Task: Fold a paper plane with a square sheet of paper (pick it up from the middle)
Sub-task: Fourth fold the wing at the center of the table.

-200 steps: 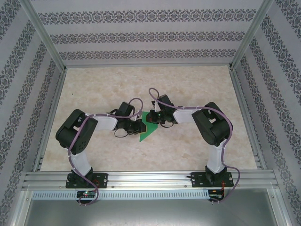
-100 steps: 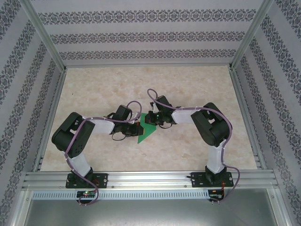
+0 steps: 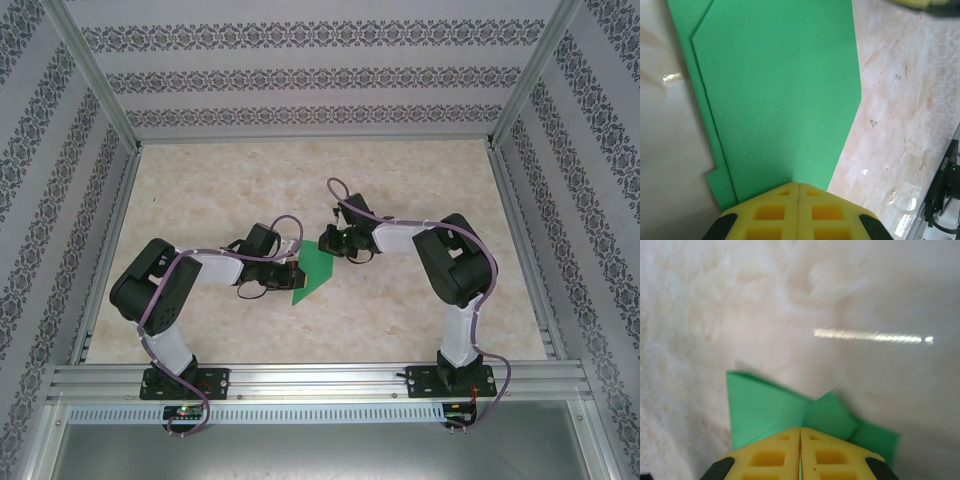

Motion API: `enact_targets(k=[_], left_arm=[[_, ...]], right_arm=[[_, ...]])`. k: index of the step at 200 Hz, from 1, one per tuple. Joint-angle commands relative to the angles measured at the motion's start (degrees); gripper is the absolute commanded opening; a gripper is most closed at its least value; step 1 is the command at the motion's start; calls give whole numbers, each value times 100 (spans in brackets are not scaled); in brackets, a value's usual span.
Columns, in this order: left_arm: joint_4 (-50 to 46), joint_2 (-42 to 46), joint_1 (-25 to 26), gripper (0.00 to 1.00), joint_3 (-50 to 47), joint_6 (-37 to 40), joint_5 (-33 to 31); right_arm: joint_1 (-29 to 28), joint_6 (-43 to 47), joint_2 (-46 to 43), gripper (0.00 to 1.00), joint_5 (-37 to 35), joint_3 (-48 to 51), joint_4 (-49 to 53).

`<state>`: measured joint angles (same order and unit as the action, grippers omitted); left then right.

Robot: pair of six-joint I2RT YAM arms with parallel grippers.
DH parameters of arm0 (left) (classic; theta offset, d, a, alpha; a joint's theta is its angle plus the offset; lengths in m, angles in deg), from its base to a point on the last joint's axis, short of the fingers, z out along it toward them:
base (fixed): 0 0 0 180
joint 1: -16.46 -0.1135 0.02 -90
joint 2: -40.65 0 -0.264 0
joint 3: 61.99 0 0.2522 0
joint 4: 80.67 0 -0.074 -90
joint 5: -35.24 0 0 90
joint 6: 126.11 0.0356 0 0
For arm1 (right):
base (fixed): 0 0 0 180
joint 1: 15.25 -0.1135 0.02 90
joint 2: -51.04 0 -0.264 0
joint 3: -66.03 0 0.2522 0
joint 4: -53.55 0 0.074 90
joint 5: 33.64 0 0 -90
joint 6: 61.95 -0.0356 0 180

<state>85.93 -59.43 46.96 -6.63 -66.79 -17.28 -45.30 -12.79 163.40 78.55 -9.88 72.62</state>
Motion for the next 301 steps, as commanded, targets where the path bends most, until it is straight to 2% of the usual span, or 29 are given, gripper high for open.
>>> enact_targets(k=[1, 36, 69, 97, 123, 153, 200, 246, 301], left_arm=[[-1102, -210, 56, 4, -295, 220, 17], [-1074, -188, 56, 4, -286, 238, 91], [-969, -26, 55, 7, -142, 138, 274], [-962, 285, 61, 13, 177, -36, 256], [-1176, 685, 55, 19, 419, -114, -153], [-1592, 857, 44, 21, 636, 4, -743], [-1817, 739, 44, 23, 789, 179, -1099], [-1908, 451, 52, 24, 900, 291, -1038], [-2048, 347, 56, 27, 898, 377, -1199]], right_arm=[[174, 67, 85, 9, -672, -227, 400], [314, 99, -68, 10, -467, -227, 298], [218, 195, -741, 17, -418, -102, 388], [105, 68, -1342, 22, -510, 479, 312], [-54, -225, -1824, 31, -462, 1170, 42], [-316, -539, -2166, 39, -506, 1707, -103], [-708, -1171, -2186, 43, -478, 2248, -721], [-880, -1449, -1924, 43, -420, 2348, -1108], [-939, -1618, -1967, 43, -735, 2376, -895]])
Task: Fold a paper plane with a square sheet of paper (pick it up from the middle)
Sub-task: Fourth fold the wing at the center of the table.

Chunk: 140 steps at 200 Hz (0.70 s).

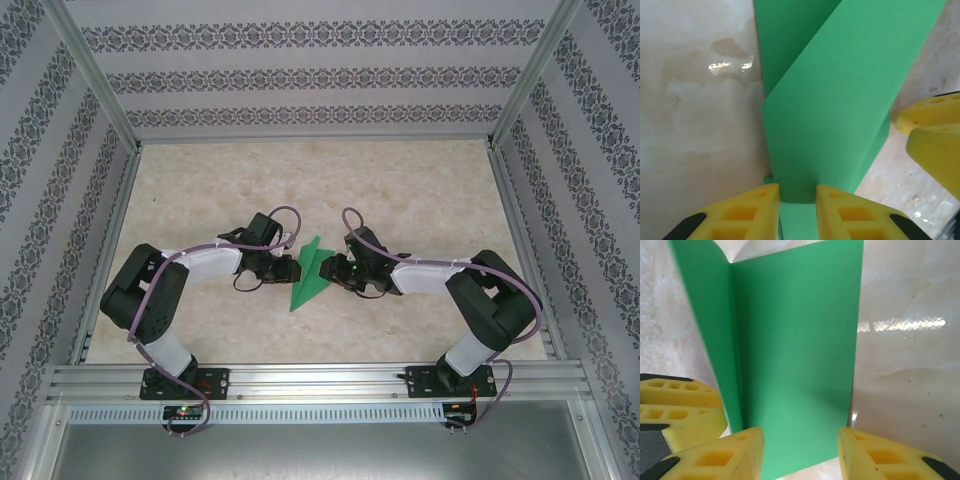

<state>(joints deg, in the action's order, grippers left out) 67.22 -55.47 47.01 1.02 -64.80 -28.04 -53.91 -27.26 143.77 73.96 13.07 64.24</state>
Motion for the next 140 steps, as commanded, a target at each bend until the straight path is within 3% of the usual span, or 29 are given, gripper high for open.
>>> enact_targets(k=[1, 140], left_arm=[[-178, -48, 46, 27, 131, 179, -123], [-122, -450, 114, 30, 244, 171, 322]], right_arm=[[-80, -176, -7, 43, -285, 85, -60], [-148, -481, 273, 43, 4, 81, -762]])
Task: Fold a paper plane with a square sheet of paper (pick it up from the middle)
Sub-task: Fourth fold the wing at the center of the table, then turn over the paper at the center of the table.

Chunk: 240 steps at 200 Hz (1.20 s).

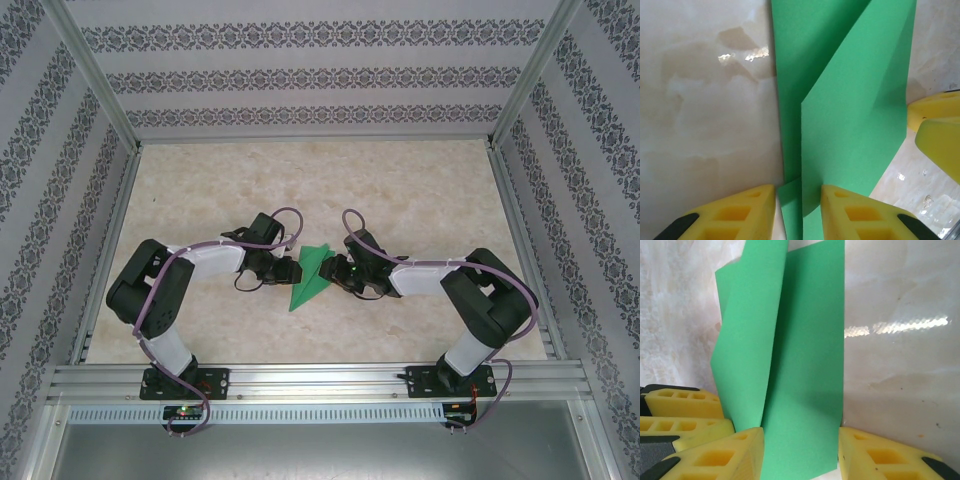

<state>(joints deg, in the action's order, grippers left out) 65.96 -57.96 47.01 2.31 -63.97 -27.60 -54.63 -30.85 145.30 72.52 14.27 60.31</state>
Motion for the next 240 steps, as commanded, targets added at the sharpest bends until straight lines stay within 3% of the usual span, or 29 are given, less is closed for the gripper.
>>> enact_targets(k=[1, 107, 204, 240], left_arm=[[8, -202, 112, 30, 114, 88, 284], [142, -260, 184, 29, 78, -171, 399], [664, -188, 184, 26, -250, -1096, 398], [752, -132, 181, 25, -325, -1277, 377]], right_arm=[[-77, -127, 120, 43, 149, -40, -375], [-38, -591, 11, 46, 34, 197, -1039], [-339, -1660, 61, 47, -344, 742, -2052], [-378, -1623, -111, 46, -409, 743, -1884]])
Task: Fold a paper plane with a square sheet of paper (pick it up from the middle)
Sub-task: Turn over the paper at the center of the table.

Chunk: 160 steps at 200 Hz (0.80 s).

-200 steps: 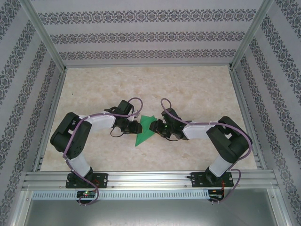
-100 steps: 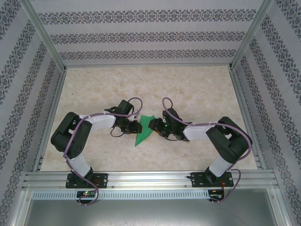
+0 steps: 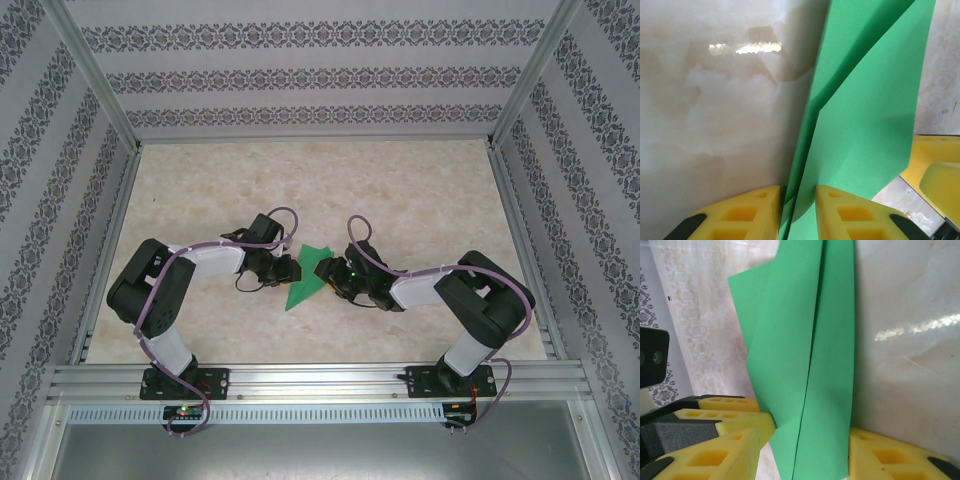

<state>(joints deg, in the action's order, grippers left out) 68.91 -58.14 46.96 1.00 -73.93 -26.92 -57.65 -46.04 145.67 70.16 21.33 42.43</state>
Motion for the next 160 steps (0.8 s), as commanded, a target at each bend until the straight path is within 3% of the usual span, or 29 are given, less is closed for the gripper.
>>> enact_targets(k=[1, 28, 83, 160], left_arm=[[464, -115, 189, 25, -199, -284, 310], [489, -98, 185, 24, -216, -324, 347], [851, -63, 186, 22, -307, -705, 744], [1073, 112, 185, 18, -444, -1051, 697]], right_arm=[[-76, -101, -156, 46, -170, 32, -87], [-100, 81, -311, 47, -328, -26, 405], [-122, 85, -17, 47, -53, -210, 161], [-81, 420, -84, 47, -16, -237, 307]])
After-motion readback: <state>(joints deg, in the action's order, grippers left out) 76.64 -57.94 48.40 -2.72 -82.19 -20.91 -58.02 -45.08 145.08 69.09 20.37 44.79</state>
